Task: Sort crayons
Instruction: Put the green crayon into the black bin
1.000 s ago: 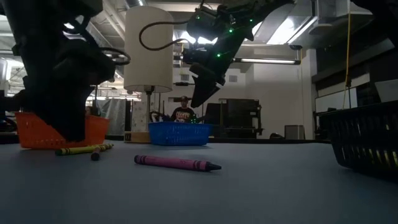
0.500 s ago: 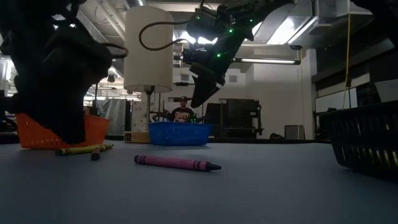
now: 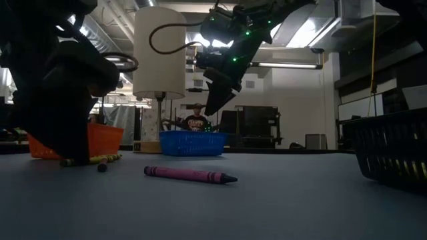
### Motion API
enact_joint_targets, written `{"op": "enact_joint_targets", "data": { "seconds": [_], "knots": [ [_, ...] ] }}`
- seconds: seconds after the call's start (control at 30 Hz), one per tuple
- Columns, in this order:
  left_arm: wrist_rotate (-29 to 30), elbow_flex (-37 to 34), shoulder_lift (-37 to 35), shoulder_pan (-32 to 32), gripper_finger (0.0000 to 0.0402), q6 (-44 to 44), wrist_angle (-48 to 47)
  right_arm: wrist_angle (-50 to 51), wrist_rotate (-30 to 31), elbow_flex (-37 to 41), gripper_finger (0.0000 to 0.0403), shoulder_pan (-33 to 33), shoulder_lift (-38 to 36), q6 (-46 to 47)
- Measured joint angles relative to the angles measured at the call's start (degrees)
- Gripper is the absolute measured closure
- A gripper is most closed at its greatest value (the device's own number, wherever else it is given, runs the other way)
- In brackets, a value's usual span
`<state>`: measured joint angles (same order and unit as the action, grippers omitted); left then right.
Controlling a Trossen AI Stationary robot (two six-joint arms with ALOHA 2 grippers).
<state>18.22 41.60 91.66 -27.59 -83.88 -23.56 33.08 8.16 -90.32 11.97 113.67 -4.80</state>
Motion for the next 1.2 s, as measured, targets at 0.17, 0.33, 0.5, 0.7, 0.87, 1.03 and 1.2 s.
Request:
{"op": "enact_joint_targets", "data": {
  "seconds": [0.17, 0.33, 0.5, 0.7, 0.87, 1.03, 1.2],
  "knots": [
    [-0.4, 0.0, 0.0, 0.0, 0.0329, 0.0, -1.0, 0.0, 0.0, 0.0, 0.0258, 0.0, 0.0, 0.0],
    [-0.7, 0.0, 0.1, 0.0, 0.0370, 0.0, -1.4, 0.0, 0.0, 0.0, 0.0258, 0.0, 0.0, 0.0],
    [-0.9, -0.1, 0.1, 0.0, 0.0394, 0.0, -1.5, 0.0, 0.2, 0.0, 0.0258, 0.0, 0.0, 0.0],
    [-1.0, -0.1, 0.1, 0.0, 0.0394, 0.4, -1.4, 0.0, 0.2, 0.0, 0.0258, 0.0, 0.0, 0.0],
    [-1.4, -0.2, -0.9, 0.1, 0.0395, 1.2, -1.3, 0.0, 0.2, 0.0, 0.0258, 0.0, 0.0, -0.4],
    [-3.3, -0.3, -4.2, -0.1, 0.0394, 2.0, -1.0, 0.1, -1.6, 0.0, 0.0258, 0.0, 0.0, -3.7],
    [-2.3, -0.3, -6.1, -0.6, 0.0394, 2.1, -0.9, 0.1, -6.2, 0.0, 0.0258, 0.0, 0.0, -5.5]
  ]
}}
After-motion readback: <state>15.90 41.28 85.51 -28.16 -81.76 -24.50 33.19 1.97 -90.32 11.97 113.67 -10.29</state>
